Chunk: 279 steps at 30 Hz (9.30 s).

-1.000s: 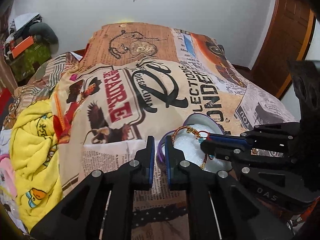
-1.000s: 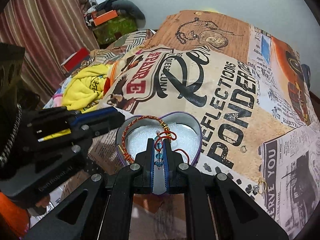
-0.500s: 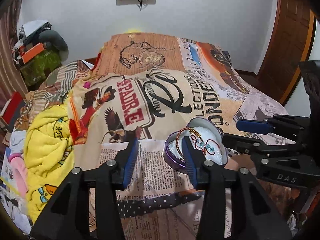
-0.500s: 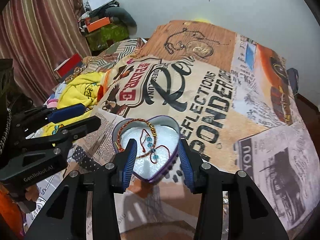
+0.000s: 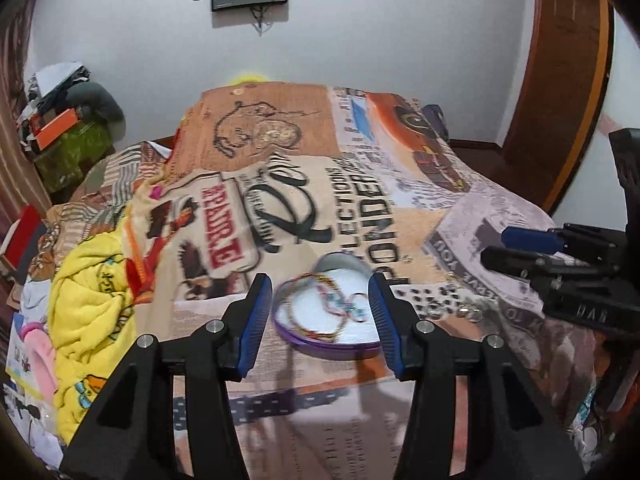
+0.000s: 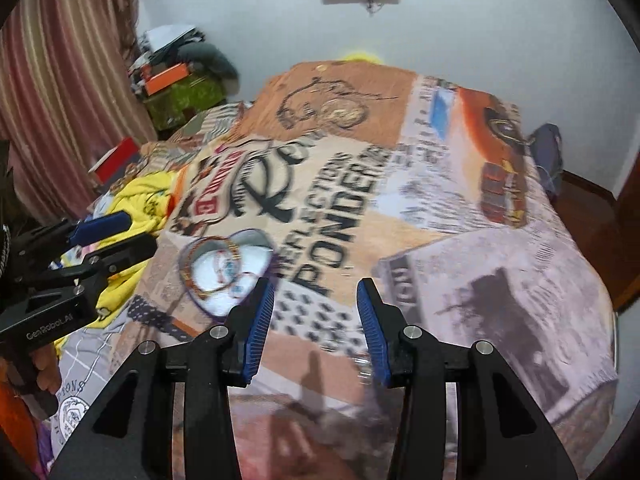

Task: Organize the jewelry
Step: 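Move both grippers back to the rings lying on the cover, then grasp a silver ring with the left gripper while the right grasps a gold ring, then carry both rings over the heart tin and open both grippers inside it, then lift both open grippers away from the heart tin, then move both grippers down to the rings lying on the newspaper print, then grasp a silver ring with the left gripper while the right grasps a small silver ring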

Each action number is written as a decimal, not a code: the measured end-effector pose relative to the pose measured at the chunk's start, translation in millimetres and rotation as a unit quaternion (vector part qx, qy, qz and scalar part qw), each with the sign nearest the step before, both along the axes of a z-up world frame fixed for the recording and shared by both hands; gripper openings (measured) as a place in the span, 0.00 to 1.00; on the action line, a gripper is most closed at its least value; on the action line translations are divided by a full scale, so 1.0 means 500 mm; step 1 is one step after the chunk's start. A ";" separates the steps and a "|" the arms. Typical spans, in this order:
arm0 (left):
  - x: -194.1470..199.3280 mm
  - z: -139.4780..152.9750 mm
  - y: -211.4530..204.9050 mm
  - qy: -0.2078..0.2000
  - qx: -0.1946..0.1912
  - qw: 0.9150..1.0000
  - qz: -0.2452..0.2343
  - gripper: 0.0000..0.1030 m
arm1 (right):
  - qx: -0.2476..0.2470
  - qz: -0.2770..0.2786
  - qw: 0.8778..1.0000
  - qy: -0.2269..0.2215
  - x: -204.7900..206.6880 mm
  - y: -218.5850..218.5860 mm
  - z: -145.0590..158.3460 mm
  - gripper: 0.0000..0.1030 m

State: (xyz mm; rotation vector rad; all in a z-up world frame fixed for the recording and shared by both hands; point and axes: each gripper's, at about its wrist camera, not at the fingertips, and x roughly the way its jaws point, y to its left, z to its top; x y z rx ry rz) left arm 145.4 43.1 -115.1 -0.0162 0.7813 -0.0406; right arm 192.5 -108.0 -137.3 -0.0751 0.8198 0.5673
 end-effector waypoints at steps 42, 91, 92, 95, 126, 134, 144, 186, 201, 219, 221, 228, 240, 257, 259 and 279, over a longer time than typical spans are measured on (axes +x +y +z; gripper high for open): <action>0.054 -0.138 -0.234 0.103 -0.065 0.987 -0.108 0.00 | 0.003 -0.066 0.995 0.076 0.020 -0.210 -0.126 0.38; -0.015 0.002 -0.046 -0.010 -0.044 0.998 -0.031 0.00 | 0.028 0.026 0.999 -0.013 -0.016 -0.008 -0.011 0.15; -0.015 0.007 -0.039 -0.014 -0.043 0.999 -0.028 0.00 | 0.029 0.027 0.999 -0.018 -0.016 -0.002 -0.004 0.15; -0.016 0.018 -0.018 -0.023 -0.042 0.999 -0.022 0.00 | 0.037 0.032 0.998 -0.027 -0.016 0.018 0.012 0.15; 0.052 -0.082 0.078 0.022 -0.083 0.996 -0.020 0.00 | 0.015 0.078 0.997 0.013 0.036 0.172 -0.049 0.15; 0.061 -0.098 0.083 0.033 -0.078 0.996 -0.016 0.00 | 0.002 0.079 0.997 0.018 0.046 0.182 -0.070 0.16; 0.056 -0.085 0.095 0.027 -0.070 0.997 -0.004 0.05 | -0.018 0.085 0.996 0.007 0.044 0.190 -0.075 0.16; 0.071 -0.031 -0.062 0.007 -0.037 0.999 -0.012 0.53 | -0.014 -0.044 0.999 -0.009 0.054 -0.081 -0.025 0.34; 0.118 -0.091 -0.101 0.036 -0.021 0.999 -0.033 0.53 | -0.023 -0.005 0.995 0.094 0.096 -0.088 -0.156 0.34; 0.108 -0.087 -0.131 0.035 -0.024 0.997 -0.060 0.53 | -0.040 0.026 0.995 0.084 0.086 -0.065 -0.178 0.06; 0.107 -0.087 -0.148 0.039 -0.026 0.996 -0.074 0.53 | -0.037 0.020 0.995 0.087 0.084 -0.073 -0.175 0.06; 0.093 -0.115 -0.212 0.068 -0.037 0.991 -0.113 0.49 | -0.049 -0.001 0.995 0.091 0.054 -0.131 -0.158 0.06; 0.129 -0.213 -0.226 0.126 -0.028 0.988 -0.084 0.28 | -0.042 -0.001 0.995 0.093 0.041 -0.162 -0.145 0.30; 0.084 -0.202 -0.218 0.116 -0.010 0.987 -0.109 0.20 | -0.002 0.010 0.994 0.112 0.067 -0.148 -0.153 0.30; 0.072 -0.203 -0.211 0.119 -0.010 0.987 -0.111 0.20 | 0.011 0.022 0.993 0.119 0.066 -0.138 -0.152 0.30; 0.020 -0.208 -0.186 0.103 -0.015 0.985 -0.136 0.20 | -0.005 0.074 0.992 0.107 0.047 -0.006 -0.177 0.09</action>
